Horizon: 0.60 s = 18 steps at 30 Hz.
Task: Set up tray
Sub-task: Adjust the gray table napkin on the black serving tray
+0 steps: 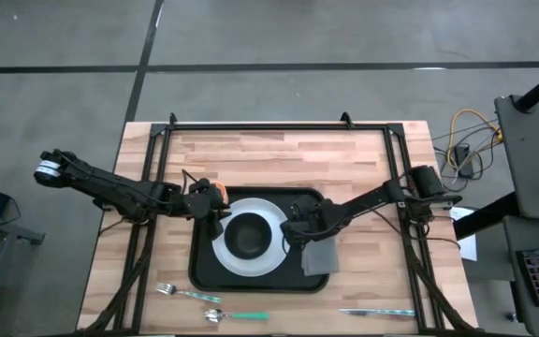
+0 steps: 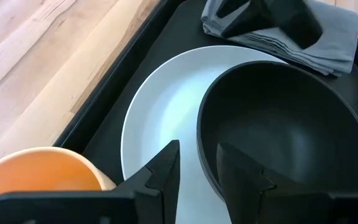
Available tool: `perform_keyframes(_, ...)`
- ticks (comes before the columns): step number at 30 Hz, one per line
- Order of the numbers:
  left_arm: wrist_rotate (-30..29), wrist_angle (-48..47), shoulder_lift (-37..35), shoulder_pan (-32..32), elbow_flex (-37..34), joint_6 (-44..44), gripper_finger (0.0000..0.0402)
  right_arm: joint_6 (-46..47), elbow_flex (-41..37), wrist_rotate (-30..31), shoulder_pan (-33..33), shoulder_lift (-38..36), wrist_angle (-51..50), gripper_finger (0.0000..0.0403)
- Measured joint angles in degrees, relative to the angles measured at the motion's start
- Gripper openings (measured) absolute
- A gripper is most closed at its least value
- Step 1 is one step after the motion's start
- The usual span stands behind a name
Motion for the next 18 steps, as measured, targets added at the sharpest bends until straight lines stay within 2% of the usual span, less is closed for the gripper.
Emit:
perform_keyframes(6, 0.14, -0.17, 0.0, 0.0, 0.0, 0.03, 0.0087, 0.04, 3.46, 0.42, 0.0, 5.89, -0.97, 0.0182)
perform_keyframes(11, 1.46, -0.02, 0.0, 0.0, 0.0, 0.03, 0.0087, 0.57, 7.73, 0.51, 0.0, 9.07, -6.78, 0.0179)
perform_keyframes(14, 1.49, 0.0, 0.0, 0.0, 0.0, 0.03, 0.0087, 0.37, 9.32, 0.68, 0.0, 9.2, -9.05, 0.0163)
perform_keyframes(18, 1.49, 0.01, 0.0, 0.0, 0.0, 0.03, 0.0087, -1.58, 10.39, 0.64, -0.02, 9.04, -10.03, 0.0119)
